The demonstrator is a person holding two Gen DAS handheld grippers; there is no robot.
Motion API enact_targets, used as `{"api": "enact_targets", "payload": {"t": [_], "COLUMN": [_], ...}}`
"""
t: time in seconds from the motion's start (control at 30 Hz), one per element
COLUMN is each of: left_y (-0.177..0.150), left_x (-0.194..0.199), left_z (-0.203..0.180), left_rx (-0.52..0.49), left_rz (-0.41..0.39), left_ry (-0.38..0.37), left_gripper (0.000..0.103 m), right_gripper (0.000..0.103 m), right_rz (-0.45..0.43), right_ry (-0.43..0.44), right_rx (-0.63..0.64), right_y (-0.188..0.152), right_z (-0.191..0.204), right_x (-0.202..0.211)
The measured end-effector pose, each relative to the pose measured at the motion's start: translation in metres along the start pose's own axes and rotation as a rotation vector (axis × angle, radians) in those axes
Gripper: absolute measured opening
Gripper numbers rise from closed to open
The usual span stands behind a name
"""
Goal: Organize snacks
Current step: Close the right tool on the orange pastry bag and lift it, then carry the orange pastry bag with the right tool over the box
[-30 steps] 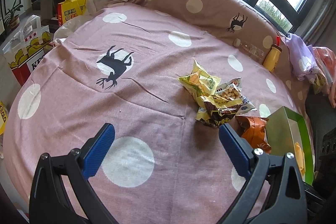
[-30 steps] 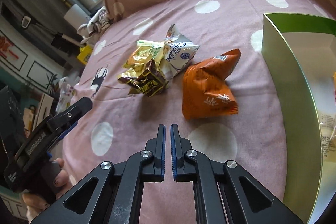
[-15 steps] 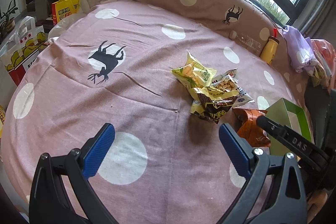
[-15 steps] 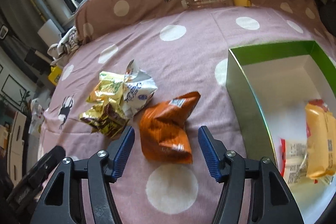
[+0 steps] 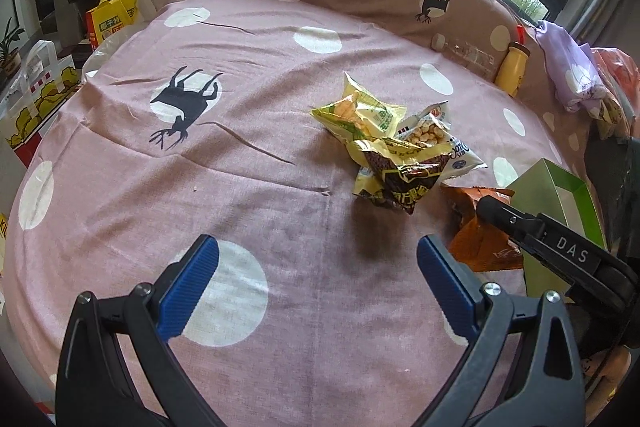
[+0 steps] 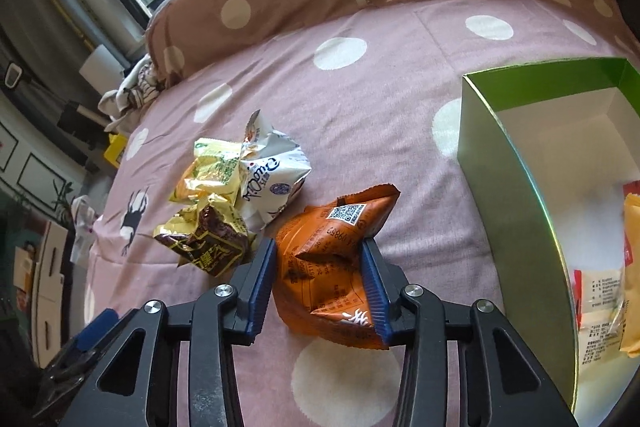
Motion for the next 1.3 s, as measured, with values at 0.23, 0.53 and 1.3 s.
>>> {"api": "enact_targets", "payload": {"t": [0.23,0.53,1.3], "left_y": [-0.001,-0.014,-0.038], "left_x": [0.001,-0.013,-0.03], "left_z": [-0.001,-0.025,-0.065], "left_rx": [0.013,-0.086,-0.148], "left_rz": [0.026,0.106,0.224], "left_ry": [-0.069,-0.068,-0.259], "left_gripper": [0.1,0.1,0.099], "right_gripper": [0.043,0.044,0.044], "right_rz": [0.112,0.174,0.168], "right_ry": [0.195,0.201,0.237], "right_rx": [-0.061,-0.123,-0.208], "right_y": [-0.014,-0.018,-0.015], "right_z": [-0.001,-0.012,-0.031], "right_x": [0.003,-0.004,0.002]}}
Point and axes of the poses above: each gripper's, at about its wrist camera, not at the fingertips, and x roughly against the way its jaws point, z to its left, y to its top, the point moved 1 cm from there along -x, roughly the way its jaws point, and after that the axes turned 2 degrees about -z, right-handed, at the moved point
